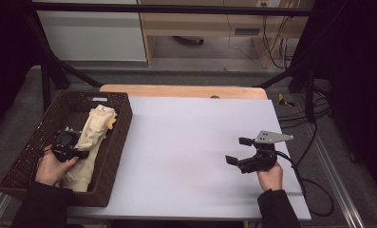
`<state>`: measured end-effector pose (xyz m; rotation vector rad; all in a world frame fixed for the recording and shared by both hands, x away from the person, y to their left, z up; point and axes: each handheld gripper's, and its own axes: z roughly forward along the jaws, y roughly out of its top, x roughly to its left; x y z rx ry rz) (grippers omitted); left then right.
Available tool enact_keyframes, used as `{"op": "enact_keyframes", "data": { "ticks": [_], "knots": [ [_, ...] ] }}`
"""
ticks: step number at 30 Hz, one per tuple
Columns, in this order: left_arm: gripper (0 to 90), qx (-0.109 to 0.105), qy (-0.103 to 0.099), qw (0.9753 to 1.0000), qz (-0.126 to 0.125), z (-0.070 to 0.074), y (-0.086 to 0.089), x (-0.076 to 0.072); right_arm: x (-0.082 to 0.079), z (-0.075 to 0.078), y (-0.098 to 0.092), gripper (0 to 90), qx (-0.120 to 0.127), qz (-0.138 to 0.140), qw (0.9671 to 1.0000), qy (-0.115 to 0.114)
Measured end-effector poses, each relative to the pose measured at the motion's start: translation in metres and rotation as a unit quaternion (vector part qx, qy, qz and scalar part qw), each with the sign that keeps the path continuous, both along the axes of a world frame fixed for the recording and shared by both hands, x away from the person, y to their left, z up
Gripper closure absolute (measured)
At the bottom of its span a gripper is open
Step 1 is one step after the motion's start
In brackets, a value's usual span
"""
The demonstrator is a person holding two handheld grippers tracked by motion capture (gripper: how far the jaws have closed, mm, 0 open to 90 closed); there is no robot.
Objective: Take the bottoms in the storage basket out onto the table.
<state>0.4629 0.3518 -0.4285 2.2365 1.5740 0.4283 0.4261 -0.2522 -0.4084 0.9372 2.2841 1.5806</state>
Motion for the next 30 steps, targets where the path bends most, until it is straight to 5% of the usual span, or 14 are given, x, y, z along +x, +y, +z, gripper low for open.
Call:
{"op": "enact_keyframes", "data": {
  "ticks": [30],
  "knots": [
    [77.1, -0.008, -0.008, 0.9998, 0.015, 0.015, 0.002, -0.004, 0.000, 0.001, -0.001, 3.7, 0.001, 0.000, 1.0000, -0.001]
  ]
}}
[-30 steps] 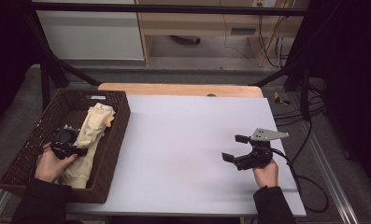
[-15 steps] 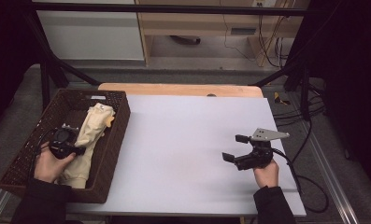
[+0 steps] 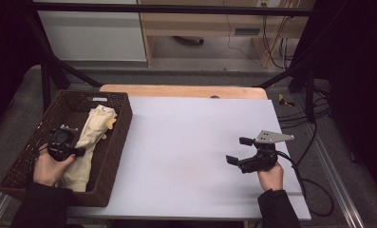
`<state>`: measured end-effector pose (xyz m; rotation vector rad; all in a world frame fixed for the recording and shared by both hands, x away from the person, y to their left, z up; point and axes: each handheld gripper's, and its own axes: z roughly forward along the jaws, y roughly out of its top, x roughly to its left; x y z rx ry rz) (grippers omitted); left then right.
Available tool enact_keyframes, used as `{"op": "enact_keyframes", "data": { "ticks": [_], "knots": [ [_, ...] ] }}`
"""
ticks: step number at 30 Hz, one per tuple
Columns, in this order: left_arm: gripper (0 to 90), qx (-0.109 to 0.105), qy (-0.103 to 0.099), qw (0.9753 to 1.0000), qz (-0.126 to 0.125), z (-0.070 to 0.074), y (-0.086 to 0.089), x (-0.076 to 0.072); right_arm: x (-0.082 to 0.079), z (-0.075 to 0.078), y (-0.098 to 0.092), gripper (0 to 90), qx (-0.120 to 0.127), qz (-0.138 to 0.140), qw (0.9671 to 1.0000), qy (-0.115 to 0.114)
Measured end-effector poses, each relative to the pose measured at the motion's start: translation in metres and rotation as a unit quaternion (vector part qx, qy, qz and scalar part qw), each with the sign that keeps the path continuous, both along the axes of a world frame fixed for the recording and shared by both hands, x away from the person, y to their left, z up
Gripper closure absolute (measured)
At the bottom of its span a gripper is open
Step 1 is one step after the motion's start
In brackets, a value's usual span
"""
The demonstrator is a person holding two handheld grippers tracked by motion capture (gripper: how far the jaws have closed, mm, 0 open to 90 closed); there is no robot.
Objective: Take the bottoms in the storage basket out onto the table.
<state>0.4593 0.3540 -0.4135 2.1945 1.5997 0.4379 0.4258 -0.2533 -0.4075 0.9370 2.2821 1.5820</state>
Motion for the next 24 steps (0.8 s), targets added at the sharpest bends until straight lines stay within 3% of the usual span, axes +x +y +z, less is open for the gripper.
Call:
{"op": "enact_keyframes", "data": {
  "ticks": [15, 24],
  "knots": [
    [77.1, -0.019, -0.011, 0.9998, -0.004, 0.009, 0.001, -0.004, 0.001, -0.001, 0.001, 3.7, -0.004, 0.001, 1.0000, 0.002],
    [77.3, -0.036, -0.033, 0.9988, 0.003, 0.020, 0.009, -0.009, 0.001, -0.001, 0.001, 3.7, -0.006, 0.001, 1.0000, 0.003]
  ]
}}
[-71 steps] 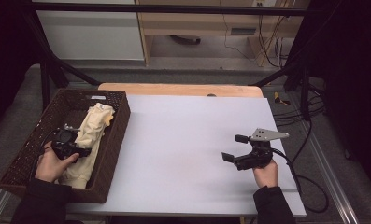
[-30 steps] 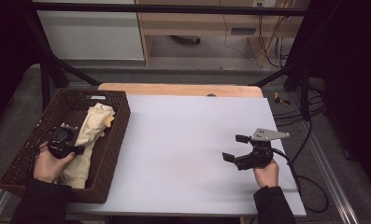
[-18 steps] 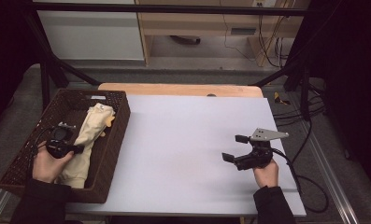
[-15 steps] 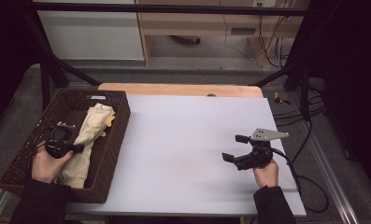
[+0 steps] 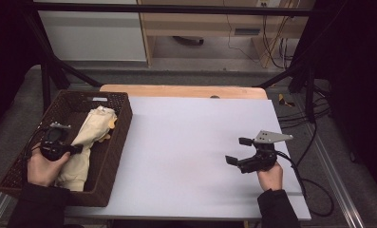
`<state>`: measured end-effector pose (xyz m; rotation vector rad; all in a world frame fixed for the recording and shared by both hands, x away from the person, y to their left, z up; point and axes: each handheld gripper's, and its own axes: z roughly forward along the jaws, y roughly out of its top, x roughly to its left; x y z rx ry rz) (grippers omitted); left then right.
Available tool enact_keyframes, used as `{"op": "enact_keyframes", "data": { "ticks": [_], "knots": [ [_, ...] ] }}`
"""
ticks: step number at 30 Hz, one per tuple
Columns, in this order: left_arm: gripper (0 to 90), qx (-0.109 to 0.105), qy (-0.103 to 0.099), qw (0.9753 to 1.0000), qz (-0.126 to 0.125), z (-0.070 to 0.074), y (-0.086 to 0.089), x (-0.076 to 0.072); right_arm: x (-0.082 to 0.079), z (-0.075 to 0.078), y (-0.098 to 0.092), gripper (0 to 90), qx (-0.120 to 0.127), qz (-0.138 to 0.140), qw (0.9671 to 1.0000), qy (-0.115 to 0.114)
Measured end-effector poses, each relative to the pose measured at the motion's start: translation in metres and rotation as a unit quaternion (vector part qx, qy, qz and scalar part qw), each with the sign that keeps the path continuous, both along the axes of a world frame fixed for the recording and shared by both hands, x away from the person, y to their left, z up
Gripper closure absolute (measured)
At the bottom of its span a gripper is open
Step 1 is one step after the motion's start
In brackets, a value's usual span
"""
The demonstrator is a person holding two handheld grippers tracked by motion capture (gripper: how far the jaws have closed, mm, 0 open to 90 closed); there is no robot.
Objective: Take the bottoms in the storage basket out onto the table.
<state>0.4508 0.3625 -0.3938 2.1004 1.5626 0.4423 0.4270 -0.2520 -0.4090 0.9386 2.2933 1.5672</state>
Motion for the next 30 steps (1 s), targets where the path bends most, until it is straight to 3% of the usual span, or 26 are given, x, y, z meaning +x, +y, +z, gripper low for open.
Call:
{"op": "enact_keyframes", "data": {
  "ticks": [12, 24, 30],
  "knots": [
    [77.4, -0.019, -0.031, 0.9993, -0.003, 0.018, 0.002, -0.009, 0.000, 0.000, 0.000, 3.7, -0.003, 0.000, 1.0000, 0.001],
    [77.5, -0.032, -0.073, 0.9968, -0.003, 0.037, 0.004, -0.020, 0.001, -0.001, 0.001, 3.7, -0.004, 0.000, 1.0000, 0.001],
    [77.6, -0.040, -0.084, 0.9957, -0.003, 0.044, 0.005, -0.024, 0.001, -0.001, 0.001, 3.7, -0.003, 0.001, 1.0000, 0.002]
  ]
}}
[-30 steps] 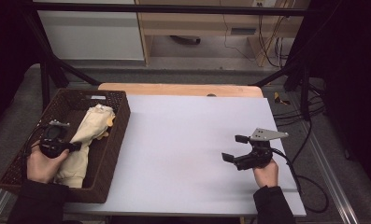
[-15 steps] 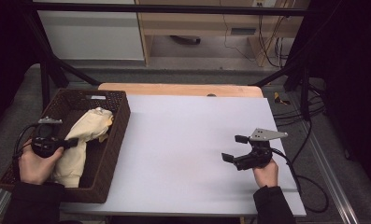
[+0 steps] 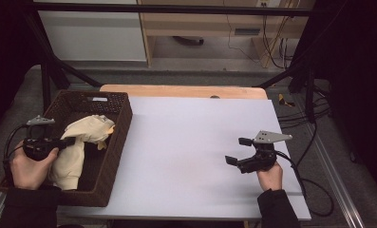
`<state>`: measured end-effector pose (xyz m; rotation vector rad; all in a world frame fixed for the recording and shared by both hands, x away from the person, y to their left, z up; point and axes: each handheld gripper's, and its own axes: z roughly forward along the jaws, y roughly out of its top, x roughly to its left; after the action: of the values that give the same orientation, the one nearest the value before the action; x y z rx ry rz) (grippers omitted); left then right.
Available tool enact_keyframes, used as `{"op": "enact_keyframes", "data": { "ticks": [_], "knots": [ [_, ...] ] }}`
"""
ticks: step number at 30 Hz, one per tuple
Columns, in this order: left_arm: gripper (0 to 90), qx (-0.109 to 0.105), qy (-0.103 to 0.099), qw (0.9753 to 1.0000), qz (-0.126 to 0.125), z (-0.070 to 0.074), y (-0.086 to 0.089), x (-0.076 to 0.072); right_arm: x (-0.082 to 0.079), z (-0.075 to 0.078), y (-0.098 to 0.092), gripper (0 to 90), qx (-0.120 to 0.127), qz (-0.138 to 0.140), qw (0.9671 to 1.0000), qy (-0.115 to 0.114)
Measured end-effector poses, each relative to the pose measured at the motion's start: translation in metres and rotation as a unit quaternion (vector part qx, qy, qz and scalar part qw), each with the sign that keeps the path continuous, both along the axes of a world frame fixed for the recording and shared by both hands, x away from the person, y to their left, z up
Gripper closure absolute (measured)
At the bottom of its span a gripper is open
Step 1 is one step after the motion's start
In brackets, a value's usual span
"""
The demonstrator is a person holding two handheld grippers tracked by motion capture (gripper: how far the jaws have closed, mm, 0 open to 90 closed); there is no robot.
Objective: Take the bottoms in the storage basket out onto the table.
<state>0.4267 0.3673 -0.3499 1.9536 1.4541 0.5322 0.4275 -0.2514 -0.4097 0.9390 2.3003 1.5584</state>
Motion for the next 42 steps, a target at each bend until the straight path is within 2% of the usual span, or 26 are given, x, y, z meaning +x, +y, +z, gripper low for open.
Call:
{"op": "enact_keyframes", "data": {
  "ticks": [16, 33, 42],
  "knots": [
    [77.6, -0.015, -0.036, 0.9993, 0.000, 0.016, 0.002, -0.010, 0.000, 0.000, 0.000, 3.7, -0.001, 0.001, 1.0000, 0.000],
    [77.7, -0.035, -0.081, 0.9961, 0.003, 0.033, 0.004, -0.024, 0.000, 0.000, 0.000, 3.8, -0.001, 0.002, 1.0000, 0.001],
    [77.7, -0.041, -0.094, 0.9947, 0.002, 0.040, 0.005, -0.029, 0.000, 0.000, 0.000, 3.8, 0.001, 0.002, 1.0000, 0.000]
  ]
}}
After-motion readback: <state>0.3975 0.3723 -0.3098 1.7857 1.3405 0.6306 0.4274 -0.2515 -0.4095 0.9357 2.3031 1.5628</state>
